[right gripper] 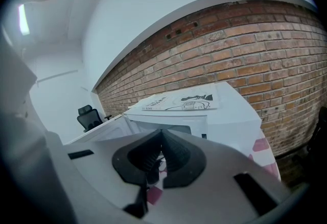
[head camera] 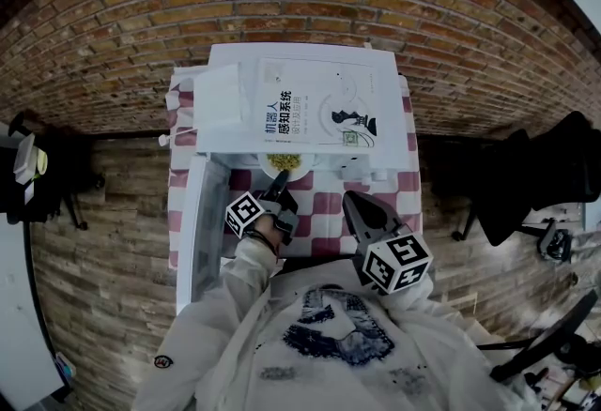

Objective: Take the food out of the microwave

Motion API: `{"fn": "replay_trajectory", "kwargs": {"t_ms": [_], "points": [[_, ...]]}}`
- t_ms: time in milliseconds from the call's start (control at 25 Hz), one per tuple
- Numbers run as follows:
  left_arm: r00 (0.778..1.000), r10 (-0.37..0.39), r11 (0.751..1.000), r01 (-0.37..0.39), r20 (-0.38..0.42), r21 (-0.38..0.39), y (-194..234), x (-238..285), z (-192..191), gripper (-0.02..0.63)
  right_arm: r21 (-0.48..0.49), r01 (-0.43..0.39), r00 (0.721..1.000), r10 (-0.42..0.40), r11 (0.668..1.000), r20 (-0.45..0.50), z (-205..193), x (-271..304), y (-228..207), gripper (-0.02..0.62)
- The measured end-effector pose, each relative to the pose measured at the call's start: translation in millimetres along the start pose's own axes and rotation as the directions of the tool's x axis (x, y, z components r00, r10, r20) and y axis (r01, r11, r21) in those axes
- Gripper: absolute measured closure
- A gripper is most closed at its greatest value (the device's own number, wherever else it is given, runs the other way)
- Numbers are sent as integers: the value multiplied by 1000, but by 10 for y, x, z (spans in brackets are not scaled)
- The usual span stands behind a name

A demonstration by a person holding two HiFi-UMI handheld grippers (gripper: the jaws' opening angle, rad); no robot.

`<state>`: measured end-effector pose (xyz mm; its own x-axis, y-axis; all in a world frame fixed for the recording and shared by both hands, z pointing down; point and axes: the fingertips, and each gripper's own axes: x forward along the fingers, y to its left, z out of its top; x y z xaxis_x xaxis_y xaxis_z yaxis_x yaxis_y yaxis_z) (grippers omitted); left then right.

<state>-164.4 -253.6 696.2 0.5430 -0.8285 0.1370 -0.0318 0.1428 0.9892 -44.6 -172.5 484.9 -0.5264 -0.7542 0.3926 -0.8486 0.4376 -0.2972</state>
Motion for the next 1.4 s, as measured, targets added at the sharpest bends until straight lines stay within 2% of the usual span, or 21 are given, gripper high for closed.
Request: {"fn": "replay_trajectory", "kwargs": {"t_ms": [880, 1040, 1400], "points": [[999, -35, 997, 35, -1, -72, -238, -175, -273, 586, 22, -35, 999, 35, 999, 12, 7, 17, -55, 581], [1000, -10, 998, 10, -9, -66, -221, -291, -351, 586, 30, -39, 999, 39, 999, 22, 13, 30, -62, 581], [999, -41, 992, 40, -13, -116, -439, -554, -483, 586, 31, -70, 997, 69, 997, 18, -20, 68, 22, 581]]}}
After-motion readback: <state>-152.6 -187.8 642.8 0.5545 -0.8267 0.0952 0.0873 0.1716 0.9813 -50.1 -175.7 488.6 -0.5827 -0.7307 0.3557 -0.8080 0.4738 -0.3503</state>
